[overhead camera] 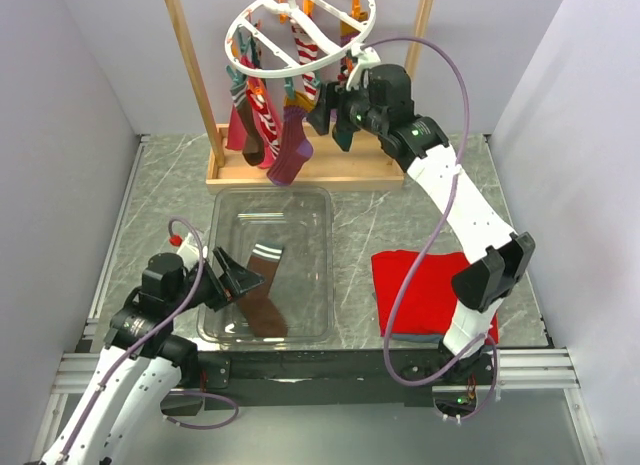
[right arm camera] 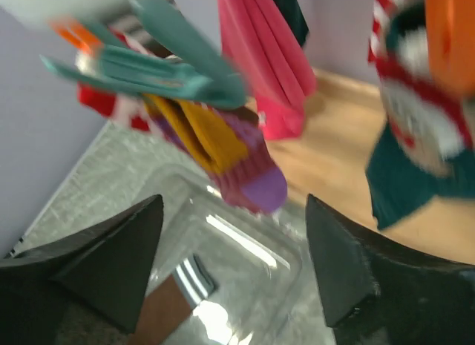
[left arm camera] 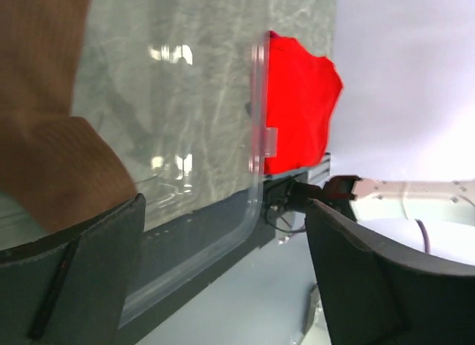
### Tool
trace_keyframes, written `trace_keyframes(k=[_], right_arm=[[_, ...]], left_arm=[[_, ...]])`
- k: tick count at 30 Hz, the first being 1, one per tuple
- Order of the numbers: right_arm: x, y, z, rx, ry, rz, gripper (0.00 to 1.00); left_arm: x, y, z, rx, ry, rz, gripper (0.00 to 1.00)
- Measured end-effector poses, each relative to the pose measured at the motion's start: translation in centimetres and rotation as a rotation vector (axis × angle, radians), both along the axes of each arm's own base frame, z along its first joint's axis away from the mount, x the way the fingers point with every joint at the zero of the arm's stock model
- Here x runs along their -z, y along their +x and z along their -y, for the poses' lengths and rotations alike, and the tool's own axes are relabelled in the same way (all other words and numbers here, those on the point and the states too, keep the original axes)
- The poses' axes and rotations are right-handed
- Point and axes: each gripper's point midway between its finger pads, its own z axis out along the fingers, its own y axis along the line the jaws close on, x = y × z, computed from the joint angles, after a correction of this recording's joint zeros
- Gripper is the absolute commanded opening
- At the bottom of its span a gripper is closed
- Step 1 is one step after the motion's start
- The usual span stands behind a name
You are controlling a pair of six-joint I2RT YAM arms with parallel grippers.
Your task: Remove the socks clipped to the hanger
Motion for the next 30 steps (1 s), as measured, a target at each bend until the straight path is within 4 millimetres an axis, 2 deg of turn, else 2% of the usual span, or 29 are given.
trace_keyframes(k=[2, 3, 6, 9, 11, 14, 15, 17, 18, 20, 26, 28, 30], right_arm=[[0.9, -0.9, 0.8, 0.018, -0.024, -0.029, 0.92], [1.4, -1.6, 1.2, 0.025, -0.036, -0.044, 0.98], [1.8, -3.7, 2.5, 0.039, -0.055, -0.065, 0.99], [0.2, -4.9, 3.5, 0.048, -0.048, -0.037, 0.99], [-1.0, -5.6, 3.9, 0.049, -0.039, -0.011, 0.99], [-2.1, -6.2, 4.3, 0.049, -0.033, 0.015, 0.99], [-2.2, -6.3, 4.4, 0.049, -0.031, 0.021, 0.99], [-1.9, -6.5, 4.5, 0.048, -0.034, 0.019, 0.98], [-1.6, -6.5, 4.5, 0.048, -0.037, 0.015, 0.98], [-0.5, -6.6, 4.5, 0.044, -0.047, -0.003, 0.98], [2.4, -6.5, 3.9, 0.014, -0.065, -0.033, 1.00], [3.5, -6.5, 3.5, -0.005, -0.059, -0.031, 1.00], [4.9, -6.6, 3.1, -0.027, -0.045, -0.026, 1.00]], left_arm=[[0.6, -0.1, -0.2, -0.011, 0.007, -0.008, 0.73], [0.7, -0.1, -0.3, -0.018, 0.006, -0.002, 0.63], [0.4, 0.9, -0.2, -0.033, 0.001, 0.025, 0.52], [1.4, 3.2, 0.2, -0.053, 0.032, -0.003, 0.46], [2.8, 4.9, 0.5, -0.068, 0.062, -0.042, 0.49], [4.3, 7.1, 0.9, -0.081, 0.090, -0.063, 0.60], [4.1, 7.9, 1.1, -0.079, 0.085, -0.040, 0.68], [3.2, 9.4, 1.6, -0.072, 0.070, 0.032, 0.77], [2.6, 10.1, 1.9, -0.065, 0.067, 0.067, 0.84], [1.1, 11.7, 2.4, -0.055, 0.069, 0.137, 0.89], [-6.4, 18.4, 3.7, -0.053, 0.056, 0.361, 0.89], [-7.6, 19.4, 3.5, -0.072, 0.037, 0.402, 0.89], [-8.0, 19.5, 3.2, -0.087, 0.006, 0.415, 0.89]])
